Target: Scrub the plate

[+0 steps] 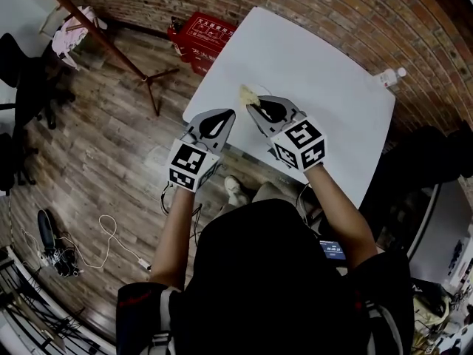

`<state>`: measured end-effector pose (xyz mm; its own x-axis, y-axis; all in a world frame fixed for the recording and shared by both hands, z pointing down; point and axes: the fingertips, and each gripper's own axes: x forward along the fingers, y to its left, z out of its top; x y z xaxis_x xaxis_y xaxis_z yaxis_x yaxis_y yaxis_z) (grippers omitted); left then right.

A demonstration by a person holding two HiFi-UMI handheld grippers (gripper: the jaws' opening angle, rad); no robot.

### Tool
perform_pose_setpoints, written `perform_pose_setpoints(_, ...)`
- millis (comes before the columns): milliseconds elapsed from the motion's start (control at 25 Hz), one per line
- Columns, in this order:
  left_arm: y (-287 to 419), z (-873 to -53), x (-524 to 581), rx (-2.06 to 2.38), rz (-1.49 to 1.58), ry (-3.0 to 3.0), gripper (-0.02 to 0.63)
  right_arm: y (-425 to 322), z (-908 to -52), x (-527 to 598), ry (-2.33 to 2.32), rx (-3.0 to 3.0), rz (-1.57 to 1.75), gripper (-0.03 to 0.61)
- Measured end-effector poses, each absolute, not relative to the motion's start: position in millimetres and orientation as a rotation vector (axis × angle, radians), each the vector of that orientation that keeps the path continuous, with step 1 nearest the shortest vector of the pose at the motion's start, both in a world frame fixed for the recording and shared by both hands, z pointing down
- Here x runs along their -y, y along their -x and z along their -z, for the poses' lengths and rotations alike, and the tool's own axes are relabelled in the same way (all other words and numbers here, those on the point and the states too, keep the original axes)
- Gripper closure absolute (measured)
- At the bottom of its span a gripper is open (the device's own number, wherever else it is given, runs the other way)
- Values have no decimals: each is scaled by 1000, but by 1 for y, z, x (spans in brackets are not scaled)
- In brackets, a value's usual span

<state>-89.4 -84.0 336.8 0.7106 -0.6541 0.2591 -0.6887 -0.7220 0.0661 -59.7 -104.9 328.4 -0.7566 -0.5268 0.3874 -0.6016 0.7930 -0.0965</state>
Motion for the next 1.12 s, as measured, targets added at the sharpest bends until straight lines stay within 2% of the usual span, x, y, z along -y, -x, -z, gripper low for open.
perform_pose_setpoints(640, 68, -284, 80, 1207, -245, -2756, 595, 40, -286, 96, -847, 2720, -261, 525)
perform_pose_setpoints(1120, 45, -265, 38, 1358, -256, -2744, 595, 14, -266, 61, -846, 2765, -218, 525)
